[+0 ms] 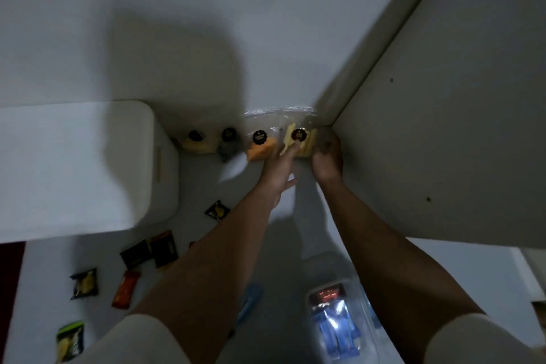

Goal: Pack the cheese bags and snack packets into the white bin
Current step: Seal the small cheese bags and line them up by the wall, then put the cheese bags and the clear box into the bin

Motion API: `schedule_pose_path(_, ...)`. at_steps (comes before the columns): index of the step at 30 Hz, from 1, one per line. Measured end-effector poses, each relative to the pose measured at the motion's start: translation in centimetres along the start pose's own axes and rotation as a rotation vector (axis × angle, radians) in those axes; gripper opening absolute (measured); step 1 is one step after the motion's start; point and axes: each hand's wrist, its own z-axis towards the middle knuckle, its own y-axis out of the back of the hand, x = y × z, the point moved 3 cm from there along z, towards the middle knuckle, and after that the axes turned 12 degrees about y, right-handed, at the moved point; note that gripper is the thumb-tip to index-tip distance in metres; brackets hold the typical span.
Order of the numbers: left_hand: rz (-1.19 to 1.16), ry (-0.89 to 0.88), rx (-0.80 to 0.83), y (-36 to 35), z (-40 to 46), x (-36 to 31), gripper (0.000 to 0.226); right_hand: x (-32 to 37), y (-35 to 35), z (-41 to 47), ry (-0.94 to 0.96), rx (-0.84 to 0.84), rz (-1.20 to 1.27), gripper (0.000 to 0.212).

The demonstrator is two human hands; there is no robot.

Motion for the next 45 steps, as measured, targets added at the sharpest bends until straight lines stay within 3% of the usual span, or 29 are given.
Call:
schedule_pose_path(5,0.203,-0.091,-0.108,5.2,-4.4,1.7,0.057,0.3,-0.3,-5.8,0.076,-0.114,0.040,0.045)
schedule_pose_path(11,0.288,-0.521,-0.297,13.4,-13.0,-3.5,0.010,6.4,-4.8,-12.4,0.211,-0.021,0.074,0.023)
schedule_pose_path(15,0.493,-0.762,-0.582,22.1,-17.7,-6.3,0.031,12.5,-9.1,-15.9,0.277,0.136,0.075,0.017)
schedule_pose_path(18,0.666,-0.870,-0.883,29.6,-19.7,-7.4,0.039,16.1,-13.2,-17.5,0.272,0.294,0.056,0.031)
schedule_pose_path(20,0.747,-0.787,-1.055,34.6,-20.2,-7.1,0.050,17.8,-15.6,-18.3,0.198,0.348,0.036,0.047)
schedule_pose_path(22,0.804,-0.576,-1.154,39.3,-20.3,-6.3,0.066,19.4,-17.2,-19.5,0.093,0.372,0.022,0.057)
schedule_pose_path(25,0.712,-0.270,-1.117,45.7,-19.5,-4.9,0.082,20.3,-18.8,-20.8,-0.001,0.402,0.007,0.051)
schedule_pose_path(27,0.527,-0.197,-0.969,48.4,-18.9,-4.3,0.079,20.4,-19.6,-21.3,0.005,0.382,-0.011,0.040)
schedule_pose_path(30,0.349,-0.240,-0.830,49.7,-18.9,-3.8,0.061,20.9,-19.8,-22.2,0.067,0.313,0.006,0.038)
schedule_pose_path(32,0.273,-0.278,-0.806,50.0,-19.2,-3.8,0.067,21.4,-19.5,-22.7,0.120,0.268,0.009,0.038)
schedule_pose_path(34,0.219,-0.312,-0.815,49.9,-19.6,-3.9,0.071,21.8,-19.4,-23.2,0.147,0.238,0.015,0.035)
schedule_pose_path(40,0.137,-0.455,-1.012,47.0,-23.8,-4.3,0.045,24.2,-18.2,-24.4,0.230,0.133,0.101,0.039)
schedule_pose_path(45,0.081,-0.658,-0.933,42.0,-26.6,-5.4,0.038,24.2,-13.7,-24.6,0.242,-0.054,0.198,0.038)
